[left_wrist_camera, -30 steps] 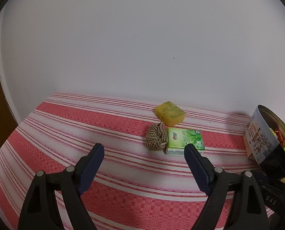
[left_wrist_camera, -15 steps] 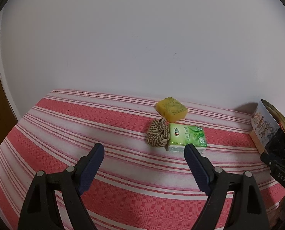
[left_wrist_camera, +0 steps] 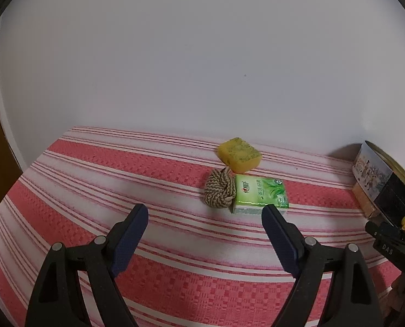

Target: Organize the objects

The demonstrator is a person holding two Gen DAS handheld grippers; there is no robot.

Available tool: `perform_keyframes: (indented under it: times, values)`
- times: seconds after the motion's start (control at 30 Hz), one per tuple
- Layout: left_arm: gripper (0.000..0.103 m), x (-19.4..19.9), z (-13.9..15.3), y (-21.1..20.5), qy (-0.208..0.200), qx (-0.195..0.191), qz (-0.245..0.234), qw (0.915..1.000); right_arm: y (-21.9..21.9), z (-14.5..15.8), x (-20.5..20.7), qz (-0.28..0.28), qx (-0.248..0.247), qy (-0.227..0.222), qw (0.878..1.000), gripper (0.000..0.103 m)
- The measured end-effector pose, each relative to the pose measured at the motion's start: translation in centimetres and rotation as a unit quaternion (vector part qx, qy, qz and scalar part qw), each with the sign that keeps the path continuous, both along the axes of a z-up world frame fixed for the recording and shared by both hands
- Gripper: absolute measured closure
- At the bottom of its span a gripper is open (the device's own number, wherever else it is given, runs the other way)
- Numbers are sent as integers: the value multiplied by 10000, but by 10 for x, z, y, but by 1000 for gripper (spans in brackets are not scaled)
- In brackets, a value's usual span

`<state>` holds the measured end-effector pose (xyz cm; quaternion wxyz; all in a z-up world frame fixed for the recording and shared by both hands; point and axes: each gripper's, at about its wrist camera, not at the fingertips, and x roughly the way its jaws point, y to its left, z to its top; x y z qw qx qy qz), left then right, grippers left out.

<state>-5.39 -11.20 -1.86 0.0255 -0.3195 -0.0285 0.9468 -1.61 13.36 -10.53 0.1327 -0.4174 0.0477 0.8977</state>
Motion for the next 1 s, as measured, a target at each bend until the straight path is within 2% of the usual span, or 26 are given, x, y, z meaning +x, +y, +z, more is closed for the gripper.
perform_keyframes:
  times: [0.2,0.4,0.53,0.67,0.8,0.87,0.93,1.0]
  values:
    - [16,1,2,-1,98,10,-60,9999,18,11,5,-307,179,437,9984,59]
    - [16,-5,-3,-5,66,-56,-37,10000,36,-4,-21,-162,-449,73,9988,60]
    - [16,-5,-4,-6,20,-37,-21,10000,35,2,-27,-106,-328,246,9991,60]
    - [16,-5,-4,-9,82,-85,9,9999,38,0,-33,-5,-660,213,9976,60]
    - [16,-8,-8,-9,-16,-73,0,10000,29,3,-42,251,-570,296,9976,59]
    - [16,-8,-8,-8,-6,-139,-21,9999,19,14,-46,394,-232,498,9977,56]
    - [16,-8,-9,-7,11,-196,-14,9998,12,27,-51,660,-137,669,9955,51]
    - [16,-10,-10,-8,-5,-198,8,9998,9,33,-61,722,-205,603,9954,47]
